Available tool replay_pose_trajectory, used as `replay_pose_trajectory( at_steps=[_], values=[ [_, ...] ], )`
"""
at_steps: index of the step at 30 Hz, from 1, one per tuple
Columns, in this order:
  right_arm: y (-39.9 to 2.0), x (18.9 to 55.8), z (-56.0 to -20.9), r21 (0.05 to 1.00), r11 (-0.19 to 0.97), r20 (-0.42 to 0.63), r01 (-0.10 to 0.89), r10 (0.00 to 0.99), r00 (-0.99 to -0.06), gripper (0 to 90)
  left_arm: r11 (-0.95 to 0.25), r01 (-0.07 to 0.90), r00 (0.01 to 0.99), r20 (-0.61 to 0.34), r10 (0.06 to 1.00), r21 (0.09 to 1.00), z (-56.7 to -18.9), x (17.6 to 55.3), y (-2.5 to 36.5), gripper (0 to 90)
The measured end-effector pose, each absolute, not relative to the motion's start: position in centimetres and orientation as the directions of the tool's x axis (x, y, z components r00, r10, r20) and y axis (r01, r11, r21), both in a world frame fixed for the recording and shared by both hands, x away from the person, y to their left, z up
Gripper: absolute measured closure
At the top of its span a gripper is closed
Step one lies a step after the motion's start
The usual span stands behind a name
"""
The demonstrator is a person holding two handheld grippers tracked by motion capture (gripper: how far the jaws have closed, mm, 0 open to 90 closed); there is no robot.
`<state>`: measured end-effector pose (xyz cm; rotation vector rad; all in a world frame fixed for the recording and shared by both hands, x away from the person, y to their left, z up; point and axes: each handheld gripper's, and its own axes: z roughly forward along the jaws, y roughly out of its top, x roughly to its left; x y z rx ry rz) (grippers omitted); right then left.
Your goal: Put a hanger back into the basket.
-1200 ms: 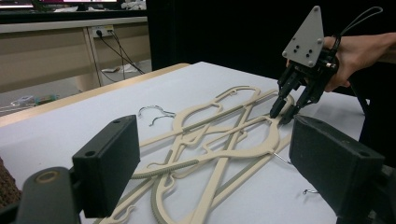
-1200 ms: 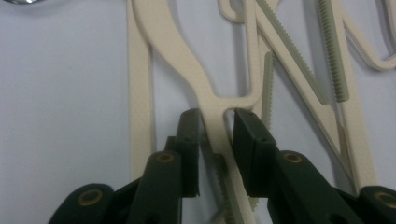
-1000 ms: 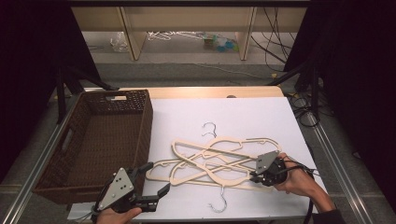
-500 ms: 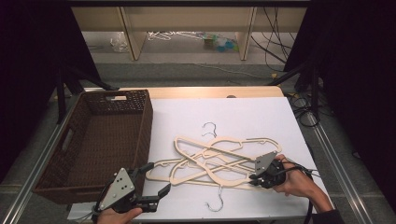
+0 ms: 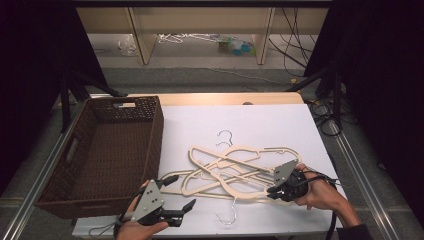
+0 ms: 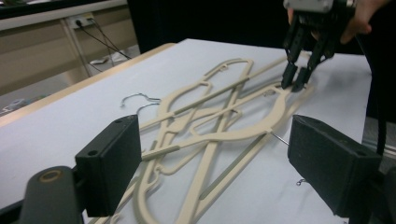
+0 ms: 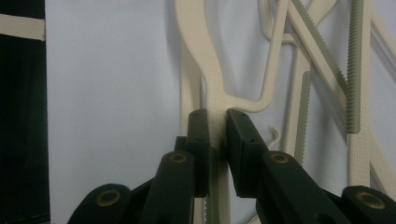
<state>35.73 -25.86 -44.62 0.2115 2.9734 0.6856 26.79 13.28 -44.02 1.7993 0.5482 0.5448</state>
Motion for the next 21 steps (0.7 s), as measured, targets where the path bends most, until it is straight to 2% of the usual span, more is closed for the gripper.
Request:
replay_pose_trajectory(
  at_steps=[7,15,21],
  values=[
    [-25.8,35.4,-43.3,0.458,0.883,-0.049,0.103,0.140,-0.989,80.2,-0.435,0.073,0.842,0.179,0.509,0.897,-45.8,29.3,9.4,23.5],
    [-25.8,35.2,-42.4,0.462,0.882,-0.051,0.089,0.127,-0.991,80.2,-0.620,-0.047,0.856,0.351,0.380,0.784,-48.1,31.3,6.1,27.7],
    [-25.7,35.2,-42.3,0.466,0.880,-0.043,0.092,0.127,-0.991,80.2,-0.661,-0.107,0.856,0.408,0.319,0.742,-49.1,31.9,4.4,32.2]
  ],
)
